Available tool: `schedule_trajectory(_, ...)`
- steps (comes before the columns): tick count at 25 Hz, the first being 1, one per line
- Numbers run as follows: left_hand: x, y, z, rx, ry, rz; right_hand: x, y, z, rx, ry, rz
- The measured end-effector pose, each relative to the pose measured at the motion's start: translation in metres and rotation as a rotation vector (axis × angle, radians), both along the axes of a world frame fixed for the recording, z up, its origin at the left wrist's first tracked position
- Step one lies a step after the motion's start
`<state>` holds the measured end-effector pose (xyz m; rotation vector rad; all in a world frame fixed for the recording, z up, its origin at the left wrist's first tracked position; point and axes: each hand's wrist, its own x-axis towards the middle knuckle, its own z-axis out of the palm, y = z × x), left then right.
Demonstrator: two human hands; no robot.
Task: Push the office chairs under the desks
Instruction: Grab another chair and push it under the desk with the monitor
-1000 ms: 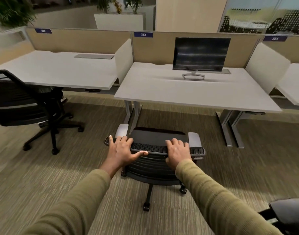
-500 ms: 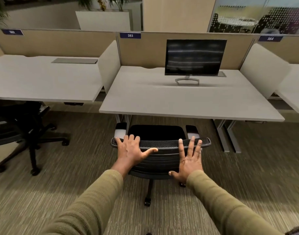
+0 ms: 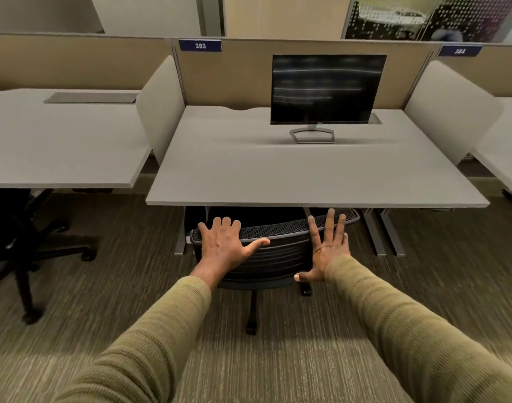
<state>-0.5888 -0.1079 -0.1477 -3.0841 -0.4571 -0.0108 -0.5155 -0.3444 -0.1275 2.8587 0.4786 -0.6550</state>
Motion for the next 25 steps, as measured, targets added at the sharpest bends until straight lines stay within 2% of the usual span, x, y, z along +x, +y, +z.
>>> schedule_trajectory(12, 0.058, 0.066, -0.002, -0.032, -0.043, 0.008, 0.048, 0.059, 0.001, 0.028, 0.037, 0.032)
schedule_trajectory(18, 0.077, 0.089, 0.0, -0.067, 0.014, 0.005, 0.06, 0.068, 0.018, 0.172, 0.143, 0.082)
schedule_trajectory(22, 0.072, 0.081, -0.001, -0.105, 0.035, 0.039, 0.029, 0.049, 0.013, 0.298, 0.094, 0.108)
schedule_trajectory(25, 0.048, 0.048, -0.004, -0.147, -0.025, 0.022, -0.014, 0.023, 0.004, 0.296, 0.085, 0.125)
